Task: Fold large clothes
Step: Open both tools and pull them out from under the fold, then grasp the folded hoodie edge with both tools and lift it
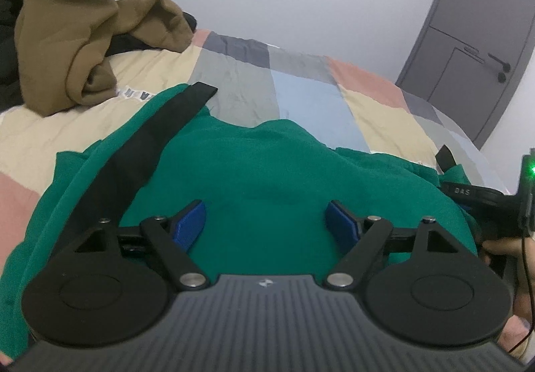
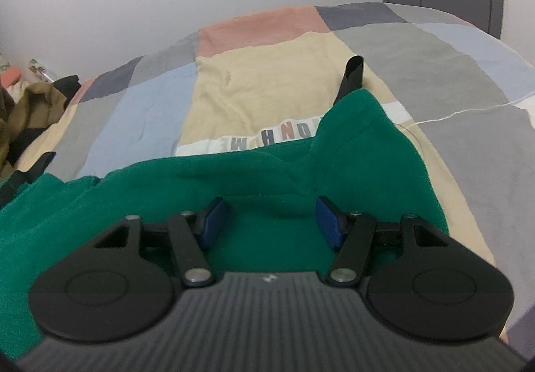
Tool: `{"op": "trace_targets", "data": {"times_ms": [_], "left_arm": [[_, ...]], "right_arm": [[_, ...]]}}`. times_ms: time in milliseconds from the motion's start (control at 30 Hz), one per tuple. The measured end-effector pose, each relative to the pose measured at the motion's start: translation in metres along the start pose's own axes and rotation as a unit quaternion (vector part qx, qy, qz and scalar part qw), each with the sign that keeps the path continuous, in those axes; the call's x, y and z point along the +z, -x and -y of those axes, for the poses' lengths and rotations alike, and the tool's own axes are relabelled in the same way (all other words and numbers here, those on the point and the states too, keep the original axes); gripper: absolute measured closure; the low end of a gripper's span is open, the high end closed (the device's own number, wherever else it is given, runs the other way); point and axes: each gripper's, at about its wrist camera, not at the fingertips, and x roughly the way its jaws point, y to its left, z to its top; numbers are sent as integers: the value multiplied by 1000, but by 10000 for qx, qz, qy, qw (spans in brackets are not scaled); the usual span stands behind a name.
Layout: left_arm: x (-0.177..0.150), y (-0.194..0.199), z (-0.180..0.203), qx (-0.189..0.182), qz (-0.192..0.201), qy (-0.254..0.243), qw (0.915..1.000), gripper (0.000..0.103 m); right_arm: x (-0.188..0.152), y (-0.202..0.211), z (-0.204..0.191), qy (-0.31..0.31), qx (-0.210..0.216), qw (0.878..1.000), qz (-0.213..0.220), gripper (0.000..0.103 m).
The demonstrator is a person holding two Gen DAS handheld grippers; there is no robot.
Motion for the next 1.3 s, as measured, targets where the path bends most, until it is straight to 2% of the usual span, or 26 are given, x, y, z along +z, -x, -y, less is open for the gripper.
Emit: {"op": "trace_targets", "data": {"times_ms": [100,233,333,400,533,633,767,800,833,867,900,1067,1133,1200,1300], "left_arm": [[1,9,-2,-23,46,156,9999,20],[-2,31,-2,-144,100,299,9994,20],[-7,52,-2,-269,106,452,9986,20],[-10,65,-5,-503,29,695,9963,20],[-17,88,-12,-904,-137,1200,9886,20],[-24,93,-18,-1142,-383,1606,9796,20],[-40,85,-27,-1210,-846,2072,9671,20],[-43,82,-28,-1208,-958,2165,9640,19],[-46,79,-30,-1210,-1060,2273,9604,19],[-48,75,-34,-1233,-1169,2429,9550,19],[-50,71,-37,-1254,-1242,2547,9508,19],[-62,53,-57,-1310,-1518,3304,9223,13],[-64,48,-64,-1283,-1558,3528,9137,11],[-68,43,-70,-1214,-1594,3726,9061,11],[-73,37,-78,-1250,-1584,3993,8943,11]], "right_arm": [[2,20,-3,-203,-103,9997,60,42],[-4,68,-9,-508,223,9981,286,41],[-12,109,-16,-653,640,9948,438,40],[-19,135,-19,-812,1027,9903,456,38],[-39,173,-18,-1372,1865,9725,263,38],[-57,186,-16,-1776,2293,9570,-43,38],[-81,181,-12,-2283,2523,9384,-597,37],[-85,178,-11,-2395,2548,9339,-742,33],[-90,176,-10,-2508,2578,9291,-858,20],[-96,174,-9,-2675,2630,9219,-971,12],[-102,172,-9,-2828,2656,9154,-1070,11],[-130,154,-9,-3432,2946,8754,-1708,12],[-138,146,-2,-3686,2840,8681,-1727,12],[-143,141,8,-3954,2505,8681,-1656,11],[-151,136,33,-4628,2298,8438,-1449,12]]}}
